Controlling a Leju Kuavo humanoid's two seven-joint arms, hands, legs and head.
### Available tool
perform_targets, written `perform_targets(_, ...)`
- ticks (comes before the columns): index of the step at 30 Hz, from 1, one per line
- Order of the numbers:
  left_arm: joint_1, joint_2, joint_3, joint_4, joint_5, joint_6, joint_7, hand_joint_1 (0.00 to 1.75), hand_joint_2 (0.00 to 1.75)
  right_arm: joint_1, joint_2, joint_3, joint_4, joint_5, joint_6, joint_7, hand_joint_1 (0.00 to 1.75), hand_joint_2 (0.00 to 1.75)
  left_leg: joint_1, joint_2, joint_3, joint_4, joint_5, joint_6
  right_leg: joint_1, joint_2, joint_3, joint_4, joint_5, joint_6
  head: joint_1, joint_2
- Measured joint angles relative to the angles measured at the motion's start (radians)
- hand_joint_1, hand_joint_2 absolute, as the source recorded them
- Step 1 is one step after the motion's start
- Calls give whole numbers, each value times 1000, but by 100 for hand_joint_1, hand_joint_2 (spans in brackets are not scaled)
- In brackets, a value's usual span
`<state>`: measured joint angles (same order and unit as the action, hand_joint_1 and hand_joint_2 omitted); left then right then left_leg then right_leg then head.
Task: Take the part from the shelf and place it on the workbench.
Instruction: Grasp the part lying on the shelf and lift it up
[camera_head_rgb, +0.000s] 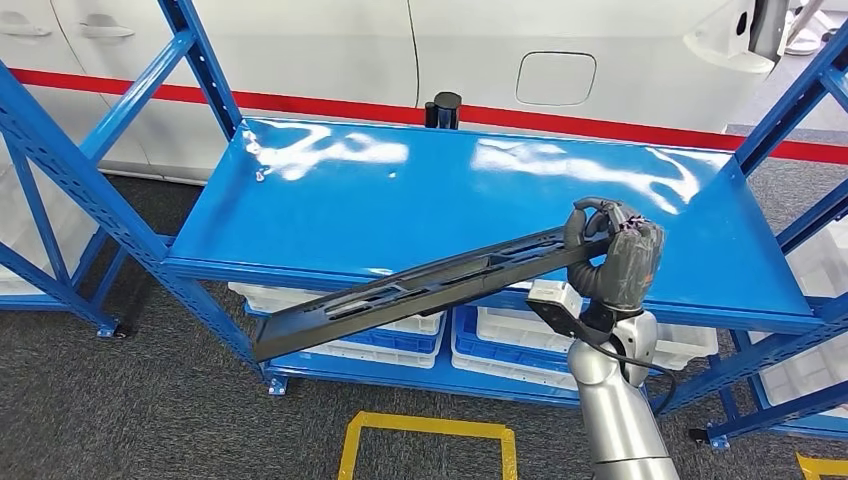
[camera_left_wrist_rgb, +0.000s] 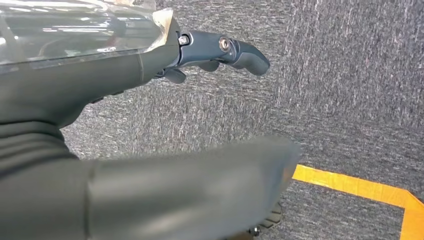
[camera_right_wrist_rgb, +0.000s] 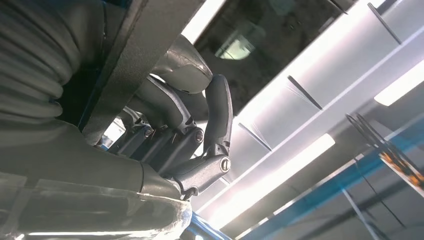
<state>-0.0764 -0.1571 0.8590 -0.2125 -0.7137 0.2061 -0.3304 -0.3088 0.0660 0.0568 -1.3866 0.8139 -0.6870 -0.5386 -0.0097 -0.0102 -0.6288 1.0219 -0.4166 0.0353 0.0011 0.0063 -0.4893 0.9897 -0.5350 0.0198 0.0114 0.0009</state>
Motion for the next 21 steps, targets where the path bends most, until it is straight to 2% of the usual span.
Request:
perform_targets(7,0,-2,2,0,-17,14,16,0,175,1,17,0,-55,18,0,0,175,175,0,0,0,0,0,0,0,0,0,0,0,0,0,0)
perform_targets(11,0,-2,2,0,-19,15,19,0,0,2,21,0,-66,19,0,0,175,175,0,0,0,0,0,0,0,0,0,0,0,0,0,0)
perform_targets(15,0,-2,2,0,-32,7,40,0,175,5,24,0,-77,27,0,-1,175,175,0,0,0,0,0,0,0,0,0,0,0,0,0,0)
perform_targets(19,0,-1,-4,0,-75,4,101,0,175,10,30,0,-100,62,0,3,175,175,0,0,0,0,0,0,0,0,0,0,0,0,0,0)
perform_targets(21,0,3,-13,0,-103,13,96,0,175,10,33,0,-111,81,0,13,175,175,0,0,0,0,0,0,0,0,0,0,0,0,0,0)
